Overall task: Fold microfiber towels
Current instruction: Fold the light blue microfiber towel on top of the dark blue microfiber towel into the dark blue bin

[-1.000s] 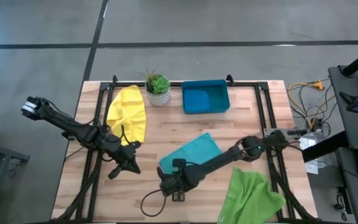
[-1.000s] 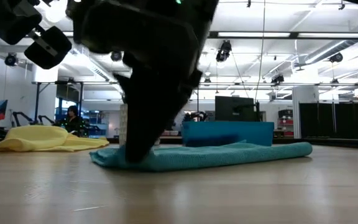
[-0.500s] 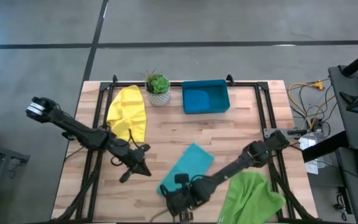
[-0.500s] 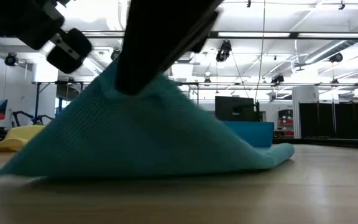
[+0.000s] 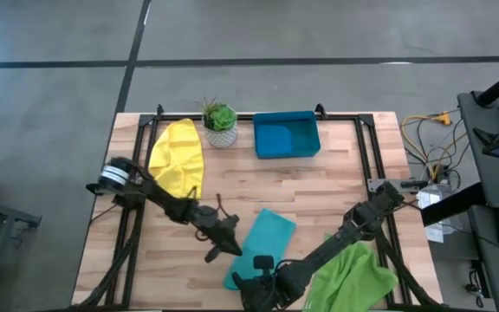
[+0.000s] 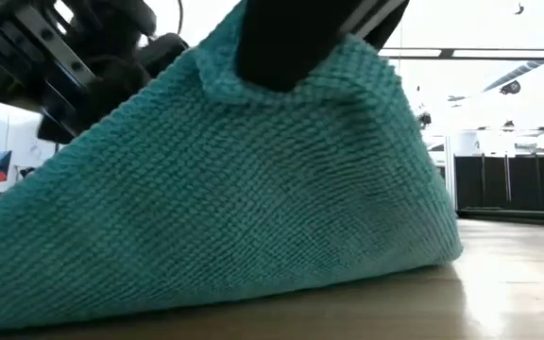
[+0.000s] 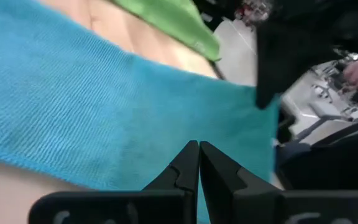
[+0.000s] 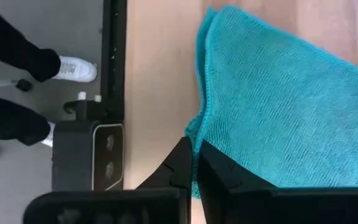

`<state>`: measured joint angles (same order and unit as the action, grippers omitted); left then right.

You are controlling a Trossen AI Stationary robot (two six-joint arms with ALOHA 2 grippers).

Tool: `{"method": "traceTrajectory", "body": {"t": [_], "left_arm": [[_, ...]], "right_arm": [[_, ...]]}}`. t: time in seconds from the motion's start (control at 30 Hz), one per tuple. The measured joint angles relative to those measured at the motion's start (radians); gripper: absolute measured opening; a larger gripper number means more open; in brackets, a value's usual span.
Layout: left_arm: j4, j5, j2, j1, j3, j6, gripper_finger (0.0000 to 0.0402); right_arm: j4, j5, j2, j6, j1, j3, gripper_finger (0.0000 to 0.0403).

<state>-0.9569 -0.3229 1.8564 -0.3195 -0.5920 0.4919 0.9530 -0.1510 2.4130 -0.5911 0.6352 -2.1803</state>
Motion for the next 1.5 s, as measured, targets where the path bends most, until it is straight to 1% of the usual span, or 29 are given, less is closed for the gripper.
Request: {"method": "traceTrajectory", "body": {"t": [0.1,0.23,0.33,0.43,0.5,0.57,0.73,0.83,1.07,1.17,1.27,1.37,1.5], "left_arm": [[0.015,0.011,0.062,-0.001,-0.05,0.009,0.0],[0.161,0.09,0.074,-0.001,-0.105,0.011,0.0],[0.264,0.163,0.071,-0.003,-0.135,-0.059,0.0],[0.358,0.208,0.071,0.0,-0.177,-0.136,0.0],[0.424,0.235,0.069,-0.001,-0.202,-0.168,0.0],[0.435,0.25,0.069,-0.002,-0.205,-0.187,0.0],[0.435,0.249,0.071,-0.001,-0.204,-0.189,0.0],[0.435,0.245,0.071,-0.001,-0.203,-0.192,0.0],[0.417,0.159,0.074,-0.001,-0.201,-0.212,0.0],[0.418,0.123,0.075,-0.001,-0.2,-0.212,0.0],[0.421,0.112,0.075,-0.001,-0.2,-0.212,0.0],[0.42,0.093,0.075,-0.001,-0.2,-0.212,0.0],[0.421,0.088,0.075,-0.001,-0.2,-0.211,0.0]], "right_arm": [[0.001,-0.007,0.0,-0.005,0.002,0.0,0.0009],[0.0,-0.008,-0.003,-0.05,0.002,0.0,0.0009],[-0.001,-0.01,-0.009,-0.061,0.002,0.0,0.0009],[-0.001,-0.012,-0.022,-0.064,0.002,0.0,0.0009],[0.002,-0.034,-0.036,-0.068,0.002,0.0,0.0009],[0.018,-0.062,-0.058,-0.077,0.002,0.0,0.0009],[0.105,-0.134,-0.102,-0.101,0.002,0.001,0.0009],[0.164,-0.15,-0.112,-0.121,0.002,0.001,0.0009],[0.173,-0.183,-0.113,-0.234,0.002,0.047,0.0009],[0.165,-0.232,-0.125,-0.29,0.004,0.081,0.0009],[0.158,-0.266,-0.161,-0.332,0.004,0.128,0.0009],[0.146,-0.28,-0.199,-0.353,0.004,0.187,0.0009],[0.108,-0.286,-0.264,-0.38,0.004,0.299,0.0009]]}}
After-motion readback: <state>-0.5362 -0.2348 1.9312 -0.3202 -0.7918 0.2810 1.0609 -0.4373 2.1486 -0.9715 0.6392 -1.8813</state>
